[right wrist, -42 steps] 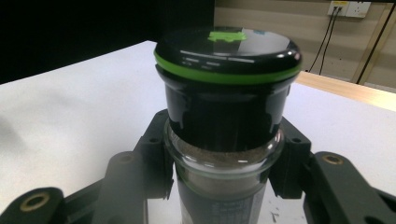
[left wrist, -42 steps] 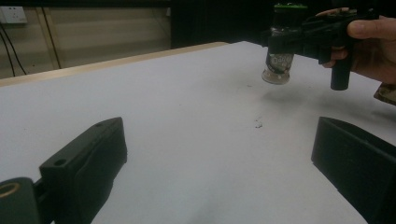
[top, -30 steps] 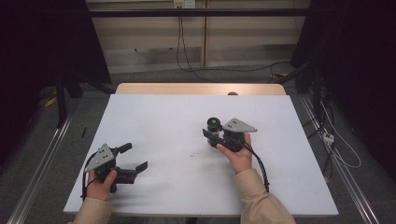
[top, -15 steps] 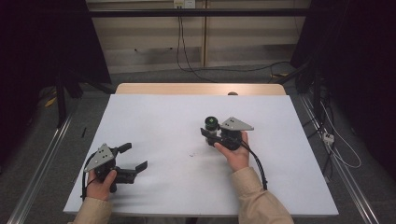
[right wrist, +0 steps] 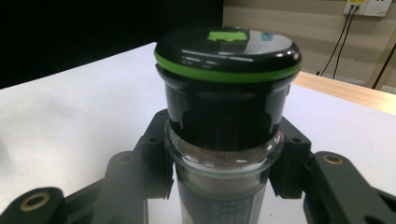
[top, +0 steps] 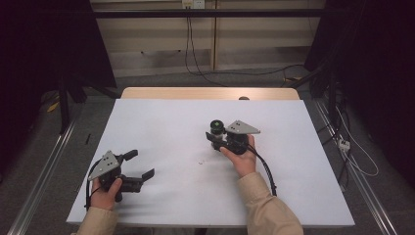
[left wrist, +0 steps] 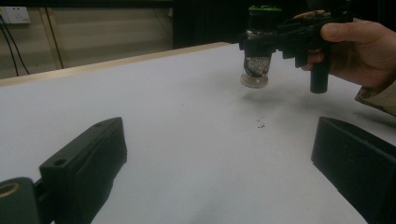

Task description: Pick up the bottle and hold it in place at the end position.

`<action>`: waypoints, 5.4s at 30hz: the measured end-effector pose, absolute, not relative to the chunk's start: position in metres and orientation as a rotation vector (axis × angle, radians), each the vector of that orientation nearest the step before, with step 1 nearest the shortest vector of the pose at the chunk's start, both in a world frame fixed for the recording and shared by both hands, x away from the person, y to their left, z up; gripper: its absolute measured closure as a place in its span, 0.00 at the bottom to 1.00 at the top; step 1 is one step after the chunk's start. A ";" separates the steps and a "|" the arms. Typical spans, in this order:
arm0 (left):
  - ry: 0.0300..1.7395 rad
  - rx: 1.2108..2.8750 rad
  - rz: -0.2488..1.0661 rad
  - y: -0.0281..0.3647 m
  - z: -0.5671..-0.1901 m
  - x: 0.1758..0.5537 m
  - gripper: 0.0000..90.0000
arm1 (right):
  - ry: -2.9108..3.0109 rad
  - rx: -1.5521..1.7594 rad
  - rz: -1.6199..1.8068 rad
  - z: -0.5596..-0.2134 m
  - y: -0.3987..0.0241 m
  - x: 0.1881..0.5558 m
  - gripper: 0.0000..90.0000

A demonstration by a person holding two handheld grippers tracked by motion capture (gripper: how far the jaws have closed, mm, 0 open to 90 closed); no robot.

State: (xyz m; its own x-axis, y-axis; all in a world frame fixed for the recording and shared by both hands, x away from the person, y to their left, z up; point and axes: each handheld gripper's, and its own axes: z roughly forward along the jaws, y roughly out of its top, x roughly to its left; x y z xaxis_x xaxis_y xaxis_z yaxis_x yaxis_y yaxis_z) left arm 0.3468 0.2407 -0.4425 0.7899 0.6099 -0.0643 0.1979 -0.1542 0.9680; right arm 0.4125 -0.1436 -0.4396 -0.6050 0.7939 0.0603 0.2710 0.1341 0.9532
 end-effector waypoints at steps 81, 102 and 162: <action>0.652 1.670 0.370 0.235 -0.440 0.349 0.03 | 2.048 0.965 1.384 -0.462 -0.121 0.437 0.59; 0.636 1.681 0.375 0.230 -0.439 0.349 0.03 | 2.060 1.017 1.364 -0.461 -0.127 0.432 0.53; 0.673 1.803 0.346 0.164 -0.426 0.392 0.05 | 2.101 0.961 1.364 -0.461 -0.129 0.432 0.59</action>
State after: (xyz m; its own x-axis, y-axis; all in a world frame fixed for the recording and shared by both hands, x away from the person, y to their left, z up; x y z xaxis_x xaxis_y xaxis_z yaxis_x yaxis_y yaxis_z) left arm 0.3923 0.1640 -0.4257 0.7943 0.6002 -0.0943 0.2722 -0.2127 0.9384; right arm 0.4324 -0.1288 -0.4613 -0.6532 0.7572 -0.0018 0.3064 0.2665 0.9138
